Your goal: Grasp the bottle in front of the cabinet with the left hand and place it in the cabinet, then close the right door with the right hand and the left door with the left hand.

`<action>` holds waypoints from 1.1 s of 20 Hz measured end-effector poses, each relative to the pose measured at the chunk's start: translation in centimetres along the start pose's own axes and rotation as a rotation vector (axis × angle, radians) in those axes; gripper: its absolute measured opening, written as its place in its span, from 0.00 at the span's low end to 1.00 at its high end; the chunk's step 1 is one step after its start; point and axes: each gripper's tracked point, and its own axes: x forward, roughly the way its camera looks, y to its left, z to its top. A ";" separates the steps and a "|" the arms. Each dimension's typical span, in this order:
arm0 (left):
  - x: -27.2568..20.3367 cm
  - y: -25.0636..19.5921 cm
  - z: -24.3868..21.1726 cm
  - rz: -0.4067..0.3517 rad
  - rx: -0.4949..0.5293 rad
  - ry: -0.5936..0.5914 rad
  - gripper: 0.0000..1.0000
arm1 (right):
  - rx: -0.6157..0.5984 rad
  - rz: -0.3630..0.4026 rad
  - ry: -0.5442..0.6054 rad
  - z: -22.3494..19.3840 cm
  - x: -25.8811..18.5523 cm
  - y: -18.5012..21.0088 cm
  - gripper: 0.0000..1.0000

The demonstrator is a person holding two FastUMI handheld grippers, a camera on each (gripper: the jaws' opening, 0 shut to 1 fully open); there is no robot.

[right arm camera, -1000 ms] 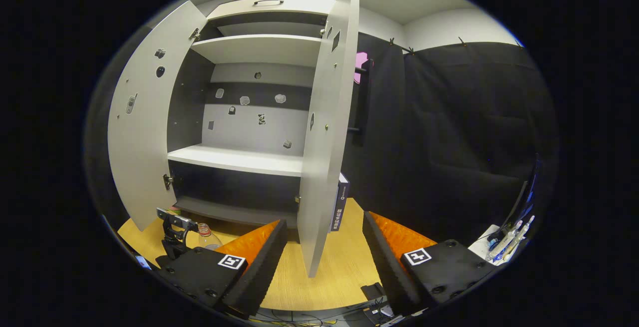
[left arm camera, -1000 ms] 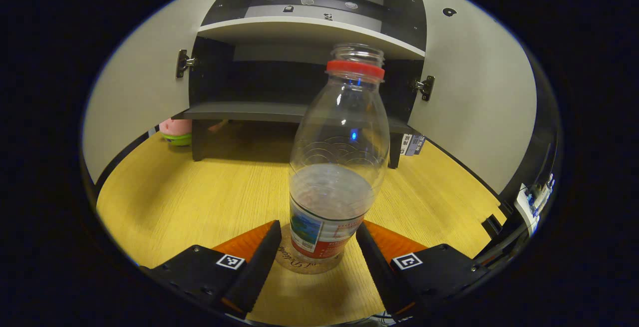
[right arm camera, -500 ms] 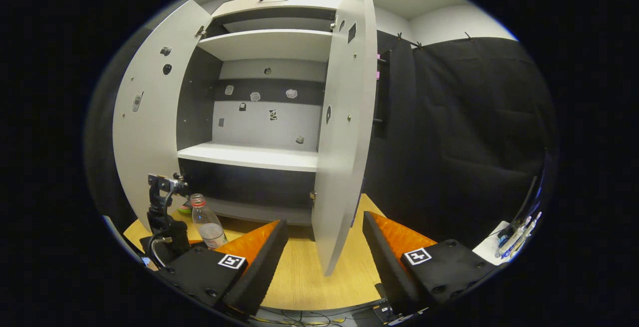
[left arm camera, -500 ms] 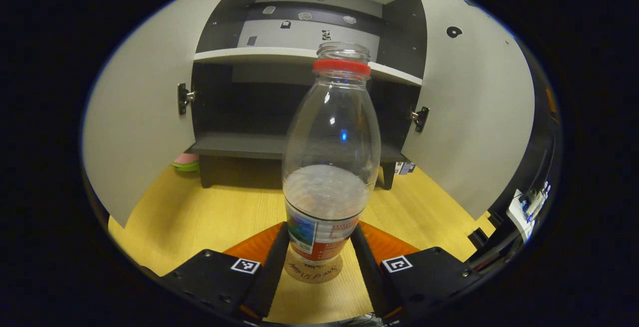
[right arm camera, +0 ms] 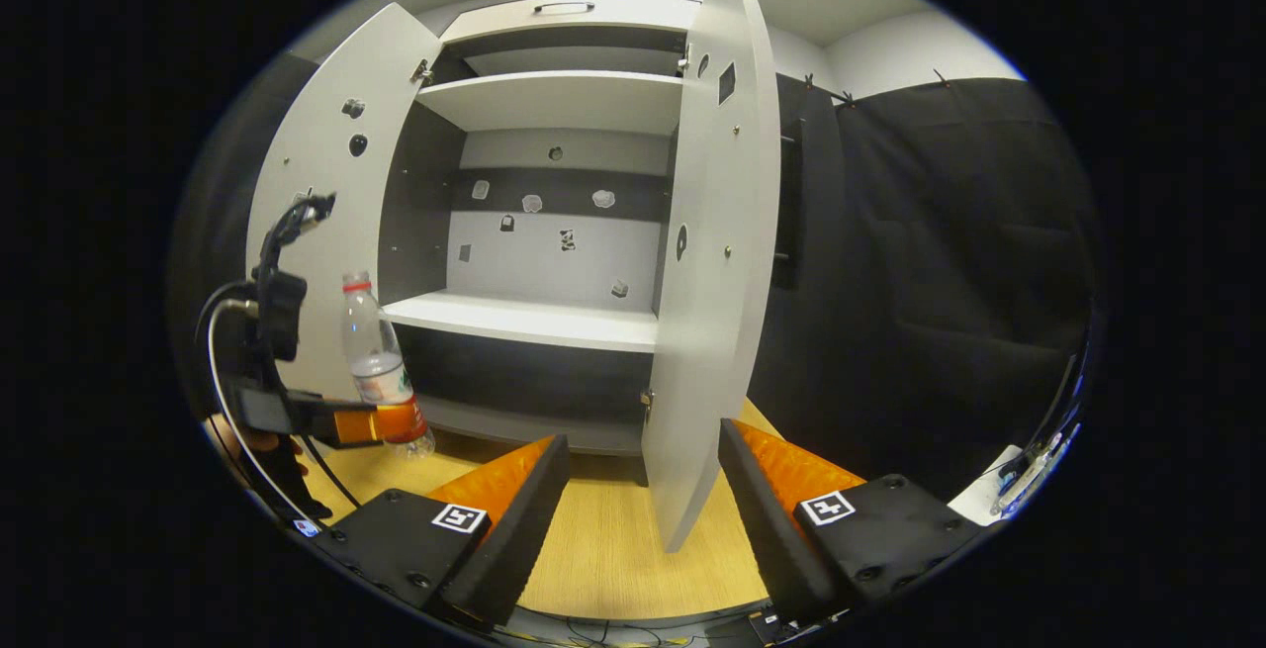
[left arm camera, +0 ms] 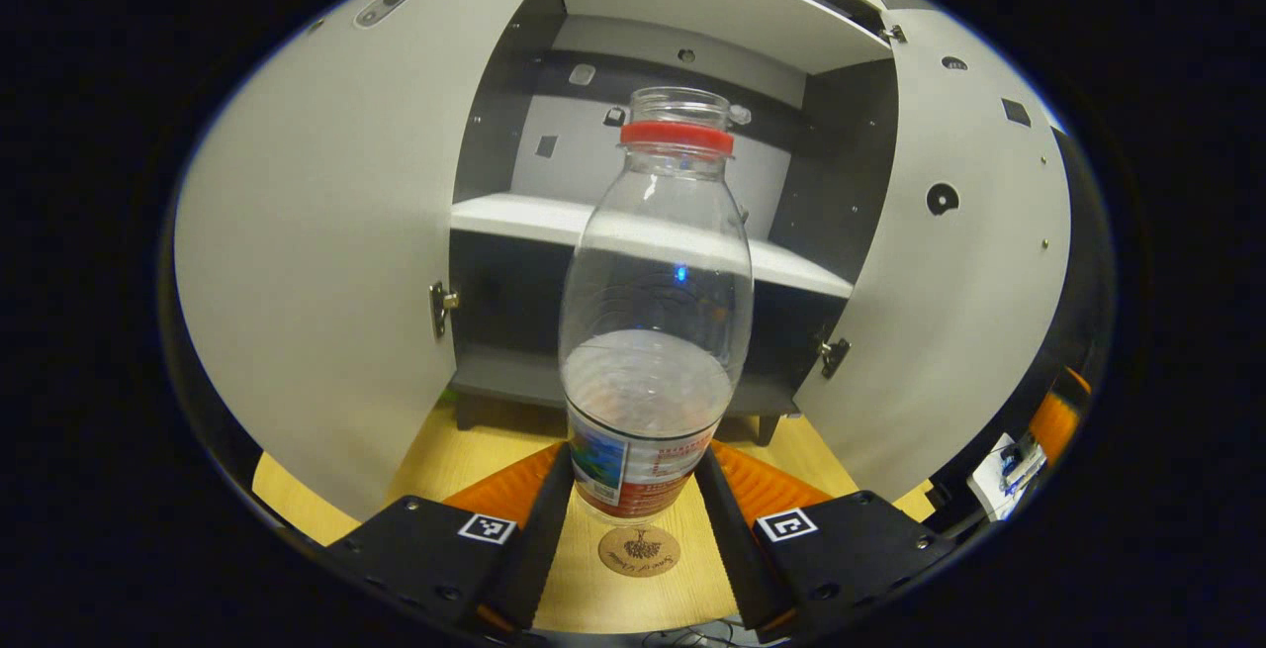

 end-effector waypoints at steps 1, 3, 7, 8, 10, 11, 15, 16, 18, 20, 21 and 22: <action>-0.2 -0.4 1.5 -0.016 -0.002 -0.011 0.74 | 0.003 0.001 0.000 -0.1 -0.1 -0.1 0.99; -0.3 -1.5 4.2 -0.049 -0.004 -0.018 0.74 | 0.000 -0.006 -0.006 0.0 -0.4 -0.7 0.99; 0.5 -3.9 10.5 -0.092 0.074 -0.085 0.74 | 0.019 -0.031 -0.034 0.7 -1.0 -2.5 0.99; 0.9 -4.6 11.8 -0.100 0.079 -0.093 0.74 | 0.030 -0.037 -0.038 0.8 -1.1 -3.1 0.99; 2.2 -6.0 13.9 -0.125 0.064 -0.092 0.74 | 0.049 -0.052 -0.047 1.0 -1.4 -4.6 0.99; 2.9 -6.7 14.9 -0.135 0.063 -0.089 0.74 | 0.055 -0.066 -0.055 1.1 -1.3 -5.4 0.99; 6.1 -8.5 18.9 -0.134 0.143 -0.114 0.74 | 0.069 -0.126 -0.071 1.2 -1.4 -8.6 0.99; 7.1 -9.0 19.5 -0.137 0.151 -0.113 0.74 | 0.069 -0.135 -0.071 1.2 -1.3 -9.2 0.99; 9.1 -9.9 20.2 -0.142 0.139 -0.102 0.74 | 0.078 -0.156 -0.070 1.2 -1.2 -10.7 0.99; 11.2 -10.7 20.7 -0.138 0.145 -0.094 0.74 | 0.091 -0.177 -0.067 1.0 -1.2 -12.2 0.99; 12.1 -11.0 20.7 -0.133 0.156 -0.088 0.74 | 0.096 -0.188 -0.066 1.0 -1.2 -13.0 0.99; 13.1 -11.3 20.5 -0.134 0.157 -0.076 0.74 | 0.100 -0.197 -0.062 1.0 -1.4 -13.8 0.99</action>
